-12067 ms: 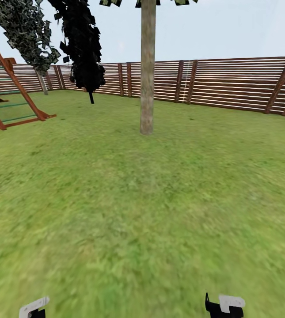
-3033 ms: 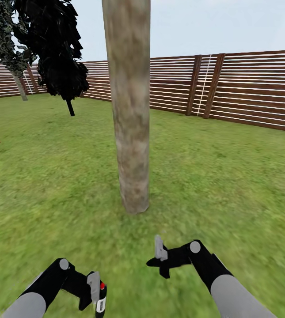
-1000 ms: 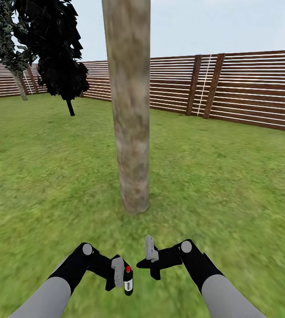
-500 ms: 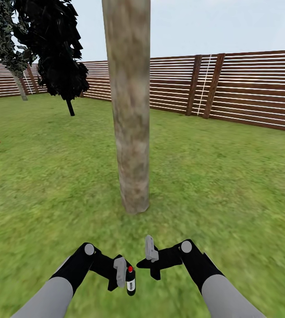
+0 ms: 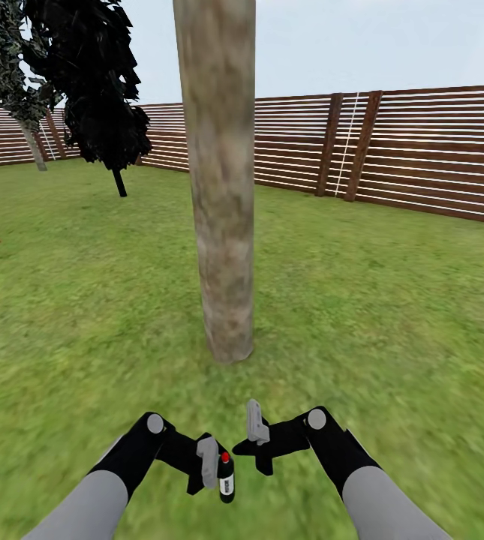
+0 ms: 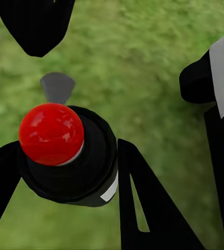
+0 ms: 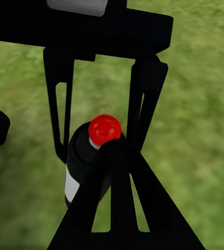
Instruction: In the garden, pick up the pesticide atomizer on the floor and spray pesticide onto both trees until each tree trunk is fully covered.
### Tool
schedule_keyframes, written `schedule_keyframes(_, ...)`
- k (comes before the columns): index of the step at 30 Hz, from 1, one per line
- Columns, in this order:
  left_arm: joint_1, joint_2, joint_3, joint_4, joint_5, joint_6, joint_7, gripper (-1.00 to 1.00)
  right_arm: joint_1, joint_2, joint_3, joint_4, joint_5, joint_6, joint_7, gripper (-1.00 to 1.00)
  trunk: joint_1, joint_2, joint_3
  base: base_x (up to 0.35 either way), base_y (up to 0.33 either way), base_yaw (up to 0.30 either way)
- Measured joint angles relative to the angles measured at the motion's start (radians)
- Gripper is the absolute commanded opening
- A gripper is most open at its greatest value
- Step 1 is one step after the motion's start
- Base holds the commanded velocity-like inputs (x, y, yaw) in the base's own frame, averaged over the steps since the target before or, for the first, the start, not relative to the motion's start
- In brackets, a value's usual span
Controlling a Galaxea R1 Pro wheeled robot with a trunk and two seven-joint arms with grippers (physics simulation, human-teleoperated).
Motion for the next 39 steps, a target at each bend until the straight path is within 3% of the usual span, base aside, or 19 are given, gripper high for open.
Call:
schedule_keyframes(8,0.000,-0.001,-0.001,0.000,0.005,0.001,0.000,-1.00,0.000,0.000,0.000,0.000,0.000,0.000,0.000,-1.00,0.000,0.000,0.000,0.000,0.000,0.000)
schedule_keyframes(11,0.000,0.000,-0.002,0.000,0.062,-0.001,0.000,-1.00,0.000,0.000,0.000,0.000,0.000,0.000,0.000,-1.00,0.000,0.000,0.000,0.000,0.000,0.000)
schedule_keyframes(13,0.000,0.000,-0.002,0.002,0.074,-0.001,0.000,-1.00,0.000,0.000,0.000,0.000,0.000,0.000,0.000,-1.00,0.000,0.000,0.000,0.000,0.000,0.000)
schedule_keyframes(25,0.000,0.013,-0.004,0.014,0.071,0.000,0.005,-1.00,0.000,0.000,0.001,0.000,0.000,0.000,0.000,-1.00,0.000,0.000,0.000,0.000,0.000,0.000)
schedule_keyframes(26,0.000,0.022,-0.005,0.014,0.069,0.000,0.006,-1.00,0.000,0.000,0.001,0.000,0.000,0.000,0.000,-1.00,0.000,0.000,0.000,0.000,0.000,0.000)
schedule_keyframes(33,0.002,0.156,-0.006,0.014,0.069,0.000,0.003,-1.00,0.000,0.000,0.002,0.000,0.000,0.000,0.000,-1.00,0.000,0.000,0.000,0.000,0.000,0.000)
schedule_keyframes(34,0.001,0.167,-0.006,0.014,0.068,0.000,0.002,-1.00,0.000,0.000,0.002,0.000,0.000,0.000,0.000,1.00,0.000,0.000,0.000,0.000,0.000,0.000)
schedule_keyframes(39,0.000,0.254,0.011,-0.003,0.077,0.001,0.000,-1.00,0.000,-0.003,-0.002,-0.002,-0.002,0.000,0.000,1.00,0.000,0.000,0.000,0.000,0.000,0.000)
